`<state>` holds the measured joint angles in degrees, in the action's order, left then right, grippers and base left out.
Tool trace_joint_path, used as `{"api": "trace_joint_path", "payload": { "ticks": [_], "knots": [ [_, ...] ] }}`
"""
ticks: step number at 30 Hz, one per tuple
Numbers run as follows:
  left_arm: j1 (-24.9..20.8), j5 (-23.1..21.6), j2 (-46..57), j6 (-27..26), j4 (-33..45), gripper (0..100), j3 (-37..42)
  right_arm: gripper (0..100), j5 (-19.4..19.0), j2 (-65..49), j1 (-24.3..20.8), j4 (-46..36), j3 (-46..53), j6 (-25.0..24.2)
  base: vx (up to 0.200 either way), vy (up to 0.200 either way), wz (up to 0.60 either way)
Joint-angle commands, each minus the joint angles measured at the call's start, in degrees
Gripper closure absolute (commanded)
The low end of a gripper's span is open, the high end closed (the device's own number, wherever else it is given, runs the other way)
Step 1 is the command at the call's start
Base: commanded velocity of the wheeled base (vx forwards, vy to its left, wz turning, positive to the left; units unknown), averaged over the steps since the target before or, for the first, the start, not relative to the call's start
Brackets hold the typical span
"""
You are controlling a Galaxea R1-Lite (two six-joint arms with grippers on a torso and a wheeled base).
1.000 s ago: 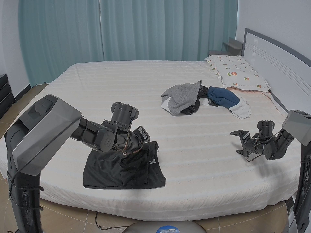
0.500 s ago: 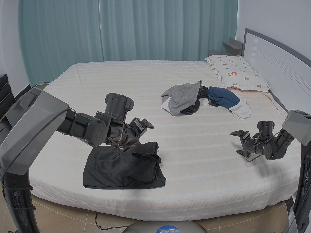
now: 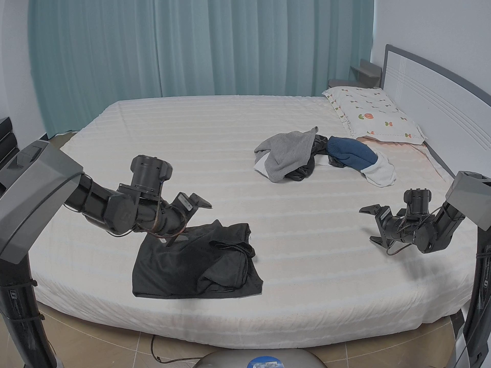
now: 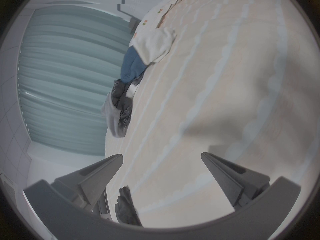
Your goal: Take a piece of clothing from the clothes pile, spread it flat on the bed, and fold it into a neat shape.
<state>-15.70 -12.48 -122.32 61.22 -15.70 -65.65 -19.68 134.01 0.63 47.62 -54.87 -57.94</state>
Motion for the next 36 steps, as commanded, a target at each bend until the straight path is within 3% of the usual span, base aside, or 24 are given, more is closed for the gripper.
{"api": "trace_joint_path", "payload": {
  "ticks": [1,7,21,25,26,28,36],
  "knots": [
    [4.3,-1.5,0.1,2.3,-8.6,0,8.5,0,0.0,-6.0,-6.8,0.1,4.5,0.1,0.0,0.2,0.0],
    [6.8,-3.0,-0.8,3.2,-18.0,0,13.7,0,-0.1,-7.0,-12.8,0.1,7.8,3.8,0.0,0.2,0.0],
    [7.9,-4.1,-3.9,2.9,-18.3,0,12.6,0,-1.0,-7.5,-16.9,0.2,11.8,10.5,0.0,0.2,0.0],
    [7.8,-4.1,-3.9,2.8,-18.3,0,12.6,0,-2.4,-8.9,-18.0,0.2,13.6,12.1,0.0,0.2,0.0],
    [7.7,-4.0,-4.0,2.7,-18.3,0,12.6,0,-4.1,-9.1,-18.8,0.2,15.4,14.3,0.0,0.2,0.0],
    [7.7,-4.0,-4.0,2.6,-18.4,0,12.6,0,-4.1,-8.9,-18.8,0.2,15.9,16.0,0.0,0.2,0.0],
    [7.7,-3.9,-4.0,2.6,-18.4,0,12.7,0,-3.9,-10.1,-17.9,0.2,19.5,22.2,0.0,0.0,0.0]
  ]
}}
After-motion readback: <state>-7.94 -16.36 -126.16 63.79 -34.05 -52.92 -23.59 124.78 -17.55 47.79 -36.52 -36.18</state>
